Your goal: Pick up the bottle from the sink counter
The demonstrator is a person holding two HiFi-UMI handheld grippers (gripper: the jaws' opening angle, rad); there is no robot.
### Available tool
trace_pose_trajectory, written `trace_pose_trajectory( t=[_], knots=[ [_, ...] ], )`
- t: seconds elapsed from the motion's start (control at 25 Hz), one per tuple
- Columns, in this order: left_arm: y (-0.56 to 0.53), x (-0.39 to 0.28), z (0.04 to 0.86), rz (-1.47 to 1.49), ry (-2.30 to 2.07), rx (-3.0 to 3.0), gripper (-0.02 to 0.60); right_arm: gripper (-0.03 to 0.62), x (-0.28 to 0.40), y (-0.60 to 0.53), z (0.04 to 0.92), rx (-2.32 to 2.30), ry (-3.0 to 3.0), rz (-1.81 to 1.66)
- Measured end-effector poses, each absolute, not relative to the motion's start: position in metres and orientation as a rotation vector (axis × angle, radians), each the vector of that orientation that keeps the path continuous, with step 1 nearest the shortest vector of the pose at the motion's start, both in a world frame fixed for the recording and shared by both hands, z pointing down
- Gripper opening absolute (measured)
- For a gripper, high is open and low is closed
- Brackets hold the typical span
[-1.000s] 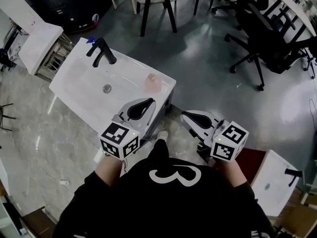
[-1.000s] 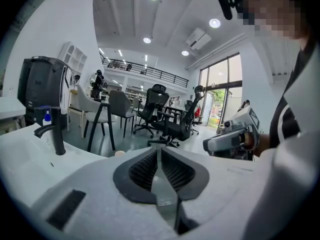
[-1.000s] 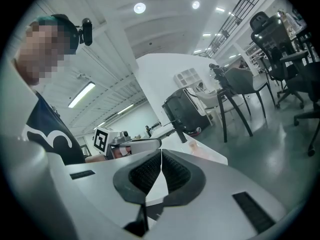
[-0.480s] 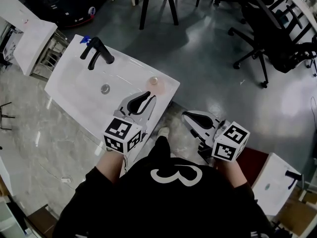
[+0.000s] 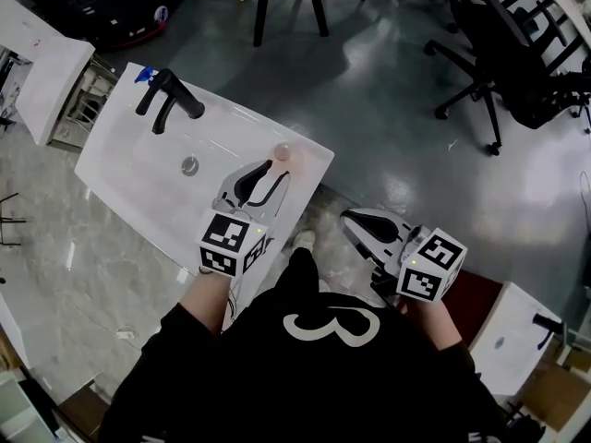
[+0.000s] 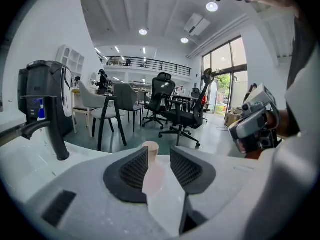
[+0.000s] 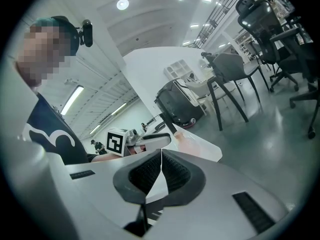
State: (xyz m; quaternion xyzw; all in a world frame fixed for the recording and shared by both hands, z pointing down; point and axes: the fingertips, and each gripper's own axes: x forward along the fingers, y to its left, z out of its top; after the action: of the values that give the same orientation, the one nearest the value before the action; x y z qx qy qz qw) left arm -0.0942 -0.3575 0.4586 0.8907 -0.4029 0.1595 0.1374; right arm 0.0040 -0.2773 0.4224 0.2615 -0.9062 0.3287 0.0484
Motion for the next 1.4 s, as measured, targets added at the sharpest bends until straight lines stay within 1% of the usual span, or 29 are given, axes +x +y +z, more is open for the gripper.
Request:
trace_pose_trajectory(
  t=[0.32,1.04,1.4],
  knots=[
    [-0.374,-0.09,0.477,0.495,-1.195,2.579,0.179,0.014,0.007,-0.281,0.438,0.806,-2.731,1.031],
    [-0.396,-0.08,0.488,0.471,-1.223,2.603,0.178,0.014,0.013,-0.287,0.451,0.836,-2.683,1.082],
    [-0.4,-0.078,0.489,0.454,-1.246,2.616,0.149,0.014,0.013,-0.288,0.455,0.842,-2.678,1.095]
  ],
)
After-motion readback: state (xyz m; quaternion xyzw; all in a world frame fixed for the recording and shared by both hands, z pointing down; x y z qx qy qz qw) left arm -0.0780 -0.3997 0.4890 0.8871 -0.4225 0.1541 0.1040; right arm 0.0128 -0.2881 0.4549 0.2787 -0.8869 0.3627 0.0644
